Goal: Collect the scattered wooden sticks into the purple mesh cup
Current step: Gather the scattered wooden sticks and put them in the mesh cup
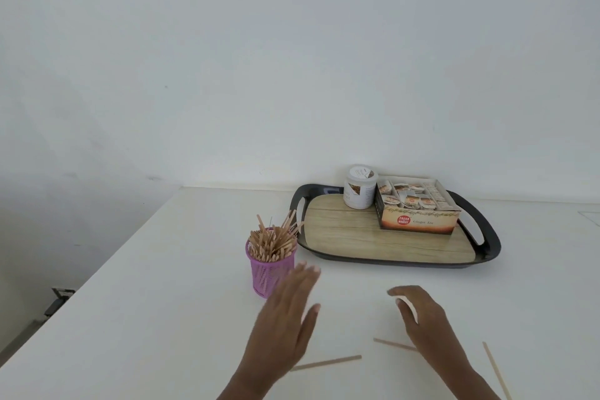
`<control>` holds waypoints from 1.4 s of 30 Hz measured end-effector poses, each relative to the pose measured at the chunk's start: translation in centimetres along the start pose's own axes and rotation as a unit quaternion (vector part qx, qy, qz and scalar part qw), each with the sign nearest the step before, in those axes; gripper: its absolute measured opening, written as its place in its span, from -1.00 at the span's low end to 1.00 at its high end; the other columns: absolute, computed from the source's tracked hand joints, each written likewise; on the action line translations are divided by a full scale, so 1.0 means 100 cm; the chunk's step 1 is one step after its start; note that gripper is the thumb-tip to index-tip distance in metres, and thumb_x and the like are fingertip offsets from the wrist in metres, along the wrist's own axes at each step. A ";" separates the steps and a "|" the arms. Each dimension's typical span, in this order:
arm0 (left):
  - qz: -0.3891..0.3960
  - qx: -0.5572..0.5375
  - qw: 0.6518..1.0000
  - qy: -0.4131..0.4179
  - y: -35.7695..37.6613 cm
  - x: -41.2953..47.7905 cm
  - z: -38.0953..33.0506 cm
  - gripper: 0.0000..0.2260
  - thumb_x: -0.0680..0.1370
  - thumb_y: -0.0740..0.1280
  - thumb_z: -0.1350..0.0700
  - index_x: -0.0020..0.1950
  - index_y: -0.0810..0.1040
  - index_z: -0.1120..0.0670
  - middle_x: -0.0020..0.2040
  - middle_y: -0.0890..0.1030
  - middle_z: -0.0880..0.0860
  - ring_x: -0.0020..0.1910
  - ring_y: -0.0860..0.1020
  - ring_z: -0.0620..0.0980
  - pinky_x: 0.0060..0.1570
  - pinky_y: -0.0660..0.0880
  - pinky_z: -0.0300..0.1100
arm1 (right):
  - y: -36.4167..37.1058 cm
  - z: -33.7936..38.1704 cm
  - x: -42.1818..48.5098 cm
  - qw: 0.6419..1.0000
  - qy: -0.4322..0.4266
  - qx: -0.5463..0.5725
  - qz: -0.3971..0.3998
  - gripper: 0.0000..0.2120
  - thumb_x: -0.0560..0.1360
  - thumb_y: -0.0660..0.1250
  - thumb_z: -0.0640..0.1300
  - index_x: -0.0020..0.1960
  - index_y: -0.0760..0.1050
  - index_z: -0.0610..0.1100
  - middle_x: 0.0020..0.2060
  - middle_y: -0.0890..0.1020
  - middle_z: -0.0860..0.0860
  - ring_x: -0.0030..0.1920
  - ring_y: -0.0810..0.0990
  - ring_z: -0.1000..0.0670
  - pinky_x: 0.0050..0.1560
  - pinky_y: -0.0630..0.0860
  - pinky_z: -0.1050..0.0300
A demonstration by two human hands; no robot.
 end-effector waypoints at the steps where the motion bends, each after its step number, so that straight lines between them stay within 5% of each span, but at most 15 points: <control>1: 0.042 0.000 0.999 -0.004 0.014 -0.008 -0.004 -0.65 0.60 0.05 -0.02 0.30 0.37 0.11 0.25 0.53 0.01 0.32 0.38 -0.13 0.25 0.34 -0.33 | -0.004 -0.013 -0.007 1.000 0.017 -0.021 0.007 -0.79 0.47 0.24 -0.42 -0.02 0.57 -0.20 -0.07 0.60 -0.06 0.03 0.58 -0.04 0.01 0.30 0.56; 3: 0.142 0.008 0.989 -0.043 0.043 -0.024 -0.004 -0.66 0.54 0.13 -0.05 0.23 0.48 0.05 0.13 0.60 -0.05 0.20 0.53 -0.14 0.09 0.47 -0.37 | -0.011 -0.038 -0.021 0.997 0.056 -0.054 0.021 -0.79 0.48 0.24 -0.40 0.02 0.58 -0.23 0.02 0.59 -0.11 0.10 0.56 -0.08 0.01 0.33 0.43; 8: 0.307 0.040 0.942 -0.126 0.098 -0.055 0.010 -0.57 0.58 0.12 -0.12 0.42 0.23 -0.03 0.32 0.34 -0.10 0.33 0.28 -0.14 0.25 0.25 -0.32 | -0.035 -0.077 -0.047 0.981 0.151 -0.121 0.021 -0.77 0.49 0.27 -0.31 0.13 0.54 -0.27 0.15 0.50 -0.18 0.20 0.43 -0.18 0.15 0.40 0.04; 17: 0.275 0.099 0.945 -0.146 0.096 -0.038 0.000 -0.88 0.56 0.24 0.03 0.01 0.52 0.02 0.03 0.53 -0.08 0.03 0.48 -0.14 -0.08 0.39 -0.32 | -0.085 -0.108 -0.074 0.961 0.243 -0.125 -0.045 -0.72 0.45 0.34 -0.29 0.16 0.51 -0.29 0.11 0.45 -0.27 0.15 0.38 -0.28 0.08 0.41 -0.09; 19: 0.262 0.125 0.952 -0.094 0.092 -0.032 -0.011 -0.81 0.25 0.56 0.00 -0.30 0.58 -0.01 -0.29 0.58 -0.08 -0.31 0.55 -0.21 -0.39 0.45 -0.40 | -0.087 -0.118 -0.079 0.953 0.270 -0.131 -0.033 -0.69 0.46 0.34 -0.25 0.19 0.48 -0.29 0.11 0.45 -0.27 0.17 0.38 -0.28 0.15 0.37 -0.07; 22: 0.283 0.191 0.938 -0.054 0.105 -0.034 -0.020 -0.64 -0.06 0.67 0.01 -0.53 0.52 0.03 -0.54 0.49 -0.02 -0.55 0.47 -0.23 -0.62 0.39 -0.39 | -0.085 -0.119 -0.078 0.953 0.264 -0.150 0.000 -0.72 0.49 0.31 -0.21 0.17 0.49 -0.28 0.09 0.49 -0.25 0.15 0.44 -0.23 0.16 0.36 -0.01; 30: 0.281 0.201 0.938 0.012 0.127 -0.024 -0.064 -0.71 0.07 0.60 -0.07 -0.45 0.55 0.00 -0.47 0.53 -0.09 -0.50 0.48 -0.27 -0.56 0.39 -0.44 | -0.062 -0.098 -0.067 0.948 0.178 -0.242 0.102 -0.65 0.52 0.04 -0.32 0.22 0.40 -0.11 0.14 0.44 -0.07 0.19 0.45 -0.03 0.09 0.35 0.25; 32: 0.275 0.172 0.945 0.035 0.136 -0.018 -0.081 -0.72 0.09 0.62 -0.01 -0.45 0.54 0.01 -0.48 0.52 -0.10 -0.52 0.47 -0.24 -0.58 0.40 -0.39 | -0.057 -0.092 -0.069 0.943 0.165 -0.259 0.125 -0.69 0.49 0.02 -0.35 0.02 0.39 -0.01 0.01 0.39 -0.06 0.17 0.43 -0.03 -0.03 0.34 0.24; 34: 0.282 0.179 0.941 0.047 0.146 -0.012 -0.093 -0.74 0.10 0.61 0.00 -0.44 0.54 -0.01 -0.47 0.52 -0.10 -0.52 0.46 -0.23 -0.57 0.40 -0.38 | -0.054 -0.089 -0.069 0.943 0.158 -0.261 0.132 -0.67 0.49 0.00 -0.36 -0.30 0.16 0.02 -0.23 0.24 -0.01 0.09 0.43 -0.02 -0.16 0.25 0.26; 39: 0.308 0.147 0.940 0.025 0.165 -0.005 -0.097 -0.72 0.08 0.63 0.02 -0.41 0.55 -0.02 -0.45 0.54 -0.10 -0.52 0.46 -0.23 -0.55 0.40 -0.42 | -0.052 -0.089 -0.067 0.948 0.126 -0.263 0.129 -0.60 0.55 0.01 -0.32 -0.37 0.02 0.01 -0.35 0.06 0.12 -0.07 0.26 0.07 -0.17 0.19 0.31; 42: 0.302 0.077 0.950 -0.028 0.163 0.000 -0.086 -0.87 0.49 0.36 0.10 0.02 0.55 0.05 -0.01 0.58 -0.04 -0.08 0.56 -0.12 -0.15 0.50 -0.29 | -0.054 -0.089 -0.065 0.951 0.123 -0.252 0.126 -0.68 0.56 0.04 -0.30 -0.31 0.11 -0.03 -0.31 0.17 0.05 -0.03 0.37 0.02 -0.18 0.20 0.30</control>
Point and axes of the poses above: each hand's wrist, its own x-axis towards the middle knuckle, its own y-axis out of the palm, z = x × y, the point moved 10 cm from there along x, towards the middle knuckle
